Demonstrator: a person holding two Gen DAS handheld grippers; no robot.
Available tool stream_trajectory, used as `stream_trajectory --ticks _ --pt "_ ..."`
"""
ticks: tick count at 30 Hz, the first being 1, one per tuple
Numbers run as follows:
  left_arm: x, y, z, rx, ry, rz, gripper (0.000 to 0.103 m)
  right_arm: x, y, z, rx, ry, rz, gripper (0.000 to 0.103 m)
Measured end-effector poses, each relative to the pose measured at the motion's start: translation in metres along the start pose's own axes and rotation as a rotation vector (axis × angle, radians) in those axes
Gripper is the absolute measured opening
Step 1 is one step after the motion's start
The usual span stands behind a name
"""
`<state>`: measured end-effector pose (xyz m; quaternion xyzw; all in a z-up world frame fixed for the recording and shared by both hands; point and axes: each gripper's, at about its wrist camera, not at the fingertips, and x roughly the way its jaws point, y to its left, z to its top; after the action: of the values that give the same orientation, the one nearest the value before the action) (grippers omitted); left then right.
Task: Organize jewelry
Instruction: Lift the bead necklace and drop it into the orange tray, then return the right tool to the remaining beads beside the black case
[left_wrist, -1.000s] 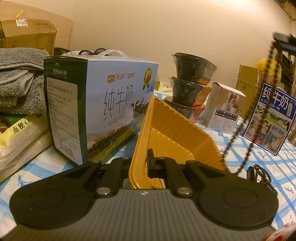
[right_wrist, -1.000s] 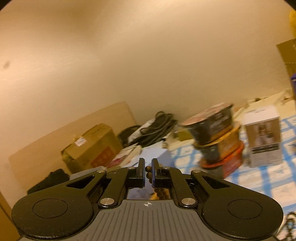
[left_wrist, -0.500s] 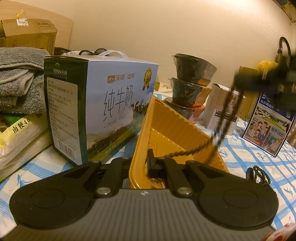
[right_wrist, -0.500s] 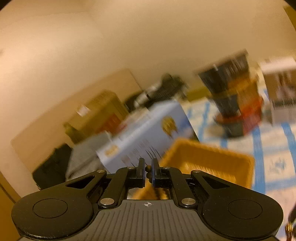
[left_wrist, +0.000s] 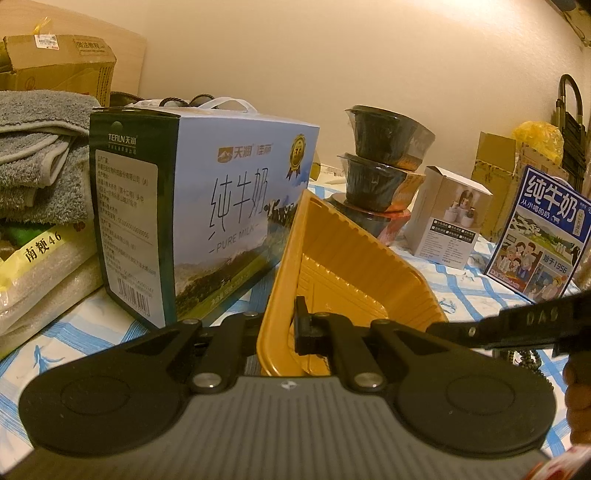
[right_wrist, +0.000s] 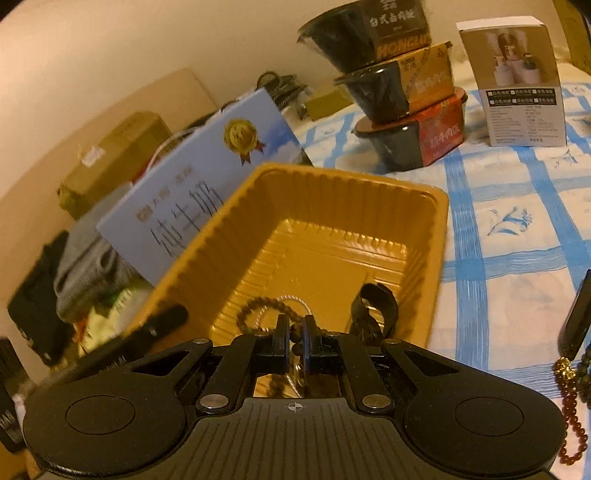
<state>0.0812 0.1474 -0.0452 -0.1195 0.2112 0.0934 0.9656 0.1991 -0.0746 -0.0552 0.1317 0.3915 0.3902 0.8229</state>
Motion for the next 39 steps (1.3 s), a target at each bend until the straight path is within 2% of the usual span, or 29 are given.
stream_trajectory --ticks 3,5,7,8,14,23,31,39 --pt "0.000 0.000 0.000 0.001 0.001 0.000 0.006 0.005 0.006 -0.005 -0.045 0.019 -0.046 0.008" --pt "0.000 0.001 -0.001 -0.001 0.002 -0.001 0.006 0.008 0.007 -0.010 -0.075 0.036 -0.074 0.020" --pt "0.000 0.002 -0.001 -0.002 0.003 -0.001 0.006 0.004 0.006 -0.016 -0.093 0.029 -0.099 0.052" --pt "0.000 0.002 -0.001 -0.002 0.003 -0.001 0.006 -0.001 0.006 -0.019 -0.095 0.016 -0.104 0.055" --pt "0.000 0.002 -0.001 -0.004 0.004 0.001 0.006 -0.034 -0.007 -0.031 -0.061 -0.041 -0.129 0.056" --pt "0.001 0.001 -0.001 0.001 0.005 0.005 0.006 -0.085 -0.038 -0.051 0.031 -0.098 -0.241 0.056" --pt "0.000 -0.001 -0.002 0.006 0.004 0.006 0.006 -0.103 -0.065 -0.071 0.033 -0.073 -0.368 0.056" --pt "0.000 -0.001 -0.001 0.009 0.004 0.007 0.006 -0.107 -0.076 -0.078 0.038 -0.062 -0.410 0.056"
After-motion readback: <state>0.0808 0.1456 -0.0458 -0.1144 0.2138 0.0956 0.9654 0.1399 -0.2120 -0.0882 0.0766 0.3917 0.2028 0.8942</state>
